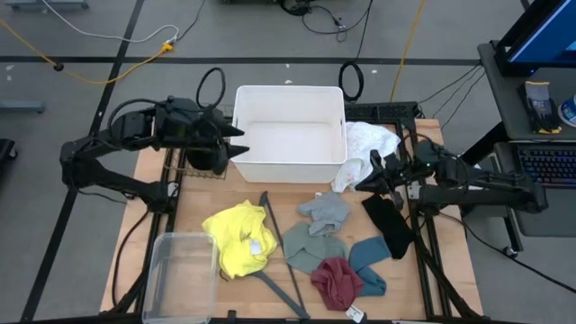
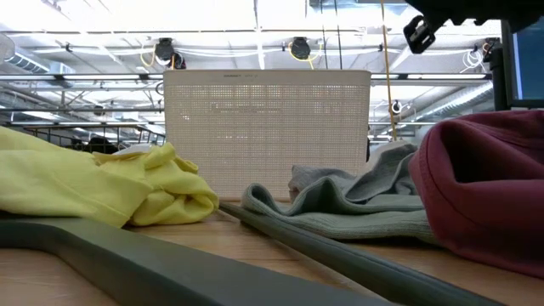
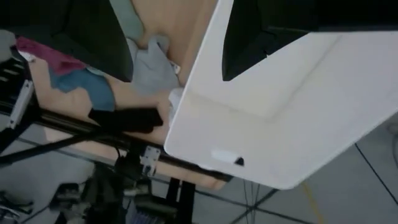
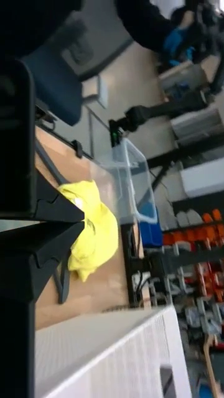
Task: Pick & Place Cloths
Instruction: Put the gray underwear into the wired basket
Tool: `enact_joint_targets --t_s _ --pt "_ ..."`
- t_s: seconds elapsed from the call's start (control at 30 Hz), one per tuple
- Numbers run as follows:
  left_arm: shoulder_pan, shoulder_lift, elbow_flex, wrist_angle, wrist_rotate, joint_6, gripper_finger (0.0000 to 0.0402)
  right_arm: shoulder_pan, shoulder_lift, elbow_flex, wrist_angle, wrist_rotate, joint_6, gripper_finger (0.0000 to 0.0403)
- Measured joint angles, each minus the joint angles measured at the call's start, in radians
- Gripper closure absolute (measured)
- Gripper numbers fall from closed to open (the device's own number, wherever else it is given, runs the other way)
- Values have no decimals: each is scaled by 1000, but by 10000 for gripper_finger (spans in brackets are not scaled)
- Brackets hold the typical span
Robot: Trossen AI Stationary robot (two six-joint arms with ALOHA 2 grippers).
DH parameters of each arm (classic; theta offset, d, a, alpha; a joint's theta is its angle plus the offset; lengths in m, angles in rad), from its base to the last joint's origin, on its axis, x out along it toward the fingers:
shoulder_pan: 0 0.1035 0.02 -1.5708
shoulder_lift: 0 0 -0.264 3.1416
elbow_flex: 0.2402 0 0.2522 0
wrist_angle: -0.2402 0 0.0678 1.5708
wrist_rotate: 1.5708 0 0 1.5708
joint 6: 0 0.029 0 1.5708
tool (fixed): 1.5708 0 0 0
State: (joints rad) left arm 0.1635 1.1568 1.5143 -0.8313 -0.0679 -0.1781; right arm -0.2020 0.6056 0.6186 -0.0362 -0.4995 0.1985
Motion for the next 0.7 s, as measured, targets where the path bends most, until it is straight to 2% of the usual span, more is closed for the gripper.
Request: enact_joint_targets --t_s 0.1,0.27,0.5,0.7 --pt "-28 -2 -26 66 -30 -1 151 44 34 11 1 4 -35 402" --pt "-73 -19 -140 179 -28 -3 151 122 81 11 -9 61 -75 403" --pt "-112 -114 -337 347 -29 -14 151 220 144 11 -32 93 -114 403" --pt "-147 -233 -483 413 -33 -35 151 300 197 11 -91 190 -139 403"
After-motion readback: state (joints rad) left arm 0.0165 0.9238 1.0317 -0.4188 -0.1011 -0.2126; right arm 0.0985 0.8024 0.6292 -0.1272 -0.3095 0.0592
